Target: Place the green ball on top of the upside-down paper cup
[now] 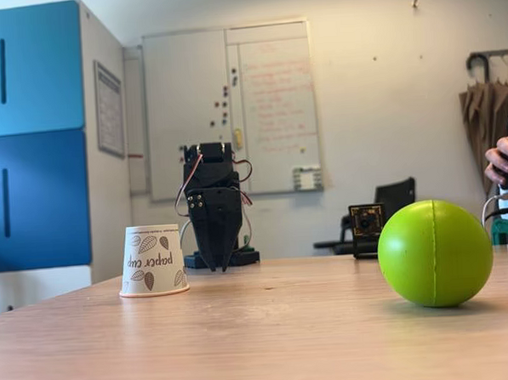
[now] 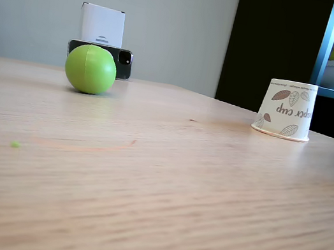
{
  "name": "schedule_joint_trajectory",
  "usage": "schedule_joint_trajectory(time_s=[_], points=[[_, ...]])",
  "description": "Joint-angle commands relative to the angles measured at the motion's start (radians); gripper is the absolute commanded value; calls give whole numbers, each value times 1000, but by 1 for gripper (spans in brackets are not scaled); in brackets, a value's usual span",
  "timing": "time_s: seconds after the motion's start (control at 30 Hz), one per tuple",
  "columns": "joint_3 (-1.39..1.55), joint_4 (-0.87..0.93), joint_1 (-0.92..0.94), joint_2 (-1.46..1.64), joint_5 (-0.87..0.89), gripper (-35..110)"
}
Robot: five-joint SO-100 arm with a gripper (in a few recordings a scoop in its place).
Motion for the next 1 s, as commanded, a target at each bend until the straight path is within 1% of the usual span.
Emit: schedule_joint_trajectory(time_s=[0.0, 0.7, 0.97], points=[[-5, 8, 8, 5, -11, 0], [-5, -3, 9, 2, -11, 0], [-52, -18, 14, -64, -37, 0]])
